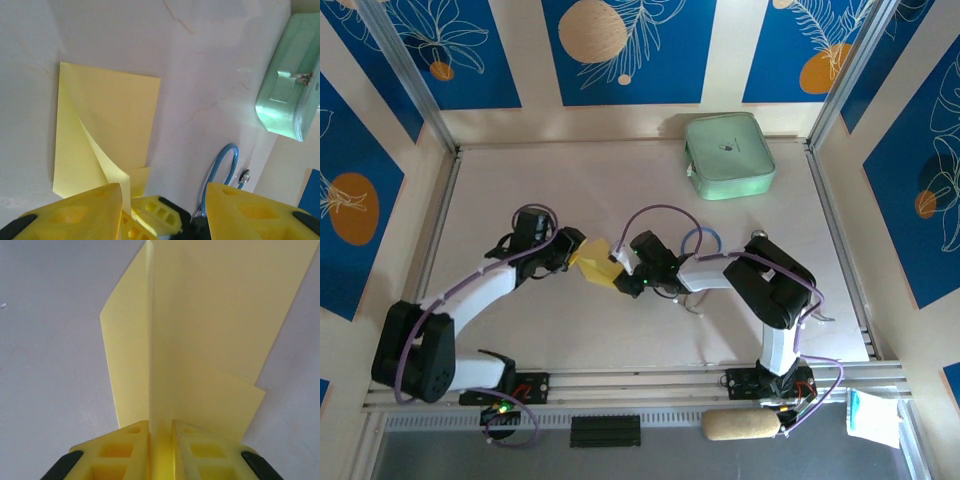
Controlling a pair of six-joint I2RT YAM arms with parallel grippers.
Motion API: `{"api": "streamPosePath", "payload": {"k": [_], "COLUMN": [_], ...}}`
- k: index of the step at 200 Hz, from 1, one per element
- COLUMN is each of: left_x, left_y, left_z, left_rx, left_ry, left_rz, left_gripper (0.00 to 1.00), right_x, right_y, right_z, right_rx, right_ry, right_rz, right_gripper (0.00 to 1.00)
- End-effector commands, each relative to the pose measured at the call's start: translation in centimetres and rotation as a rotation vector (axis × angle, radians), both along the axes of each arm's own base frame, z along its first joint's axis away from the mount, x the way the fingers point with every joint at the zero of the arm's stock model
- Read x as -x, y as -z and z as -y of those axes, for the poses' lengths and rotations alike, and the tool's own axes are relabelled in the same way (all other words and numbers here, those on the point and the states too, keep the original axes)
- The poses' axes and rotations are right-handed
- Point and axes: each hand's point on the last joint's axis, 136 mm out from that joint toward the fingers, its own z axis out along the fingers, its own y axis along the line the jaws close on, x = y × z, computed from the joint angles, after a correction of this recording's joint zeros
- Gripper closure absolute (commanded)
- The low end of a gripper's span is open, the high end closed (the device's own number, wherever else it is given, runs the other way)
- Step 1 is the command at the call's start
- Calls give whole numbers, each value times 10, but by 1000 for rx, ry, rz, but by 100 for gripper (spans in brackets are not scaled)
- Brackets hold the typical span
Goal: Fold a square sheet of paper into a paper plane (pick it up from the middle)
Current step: Fourth fold the wing at the center of the table.
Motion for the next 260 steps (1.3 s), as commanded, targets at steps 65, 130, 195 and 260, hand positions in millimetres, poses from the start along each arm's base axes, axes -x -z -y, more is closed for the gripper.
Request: {"api": "streamPosePath", "payload": {"k": [65, 130, 195, 260], "left_x": [25, 10, 6, 13], "left_y": [31, 49, 65, 79], "left_z": [25, 54, 62, 59], "left_rx": [12, 32, 44, 24], "left_ry": [144, 230, 250, 245], "left_rz": [57, 31, -4, -63], "left_gripper": [56, 67, 67, 66], "right_x": [2, -2, -2, -4], "right_y": [-3, -3, -1, 0], "right_z": [0, 4, 5, 7], "right_rx": [-156, -178, -175, -164], "right_ry": [25, 39, 45, 65], "right_rz": [-262, -301, -311, -315], "right_gripper": [82, 82, 81, 76]}}
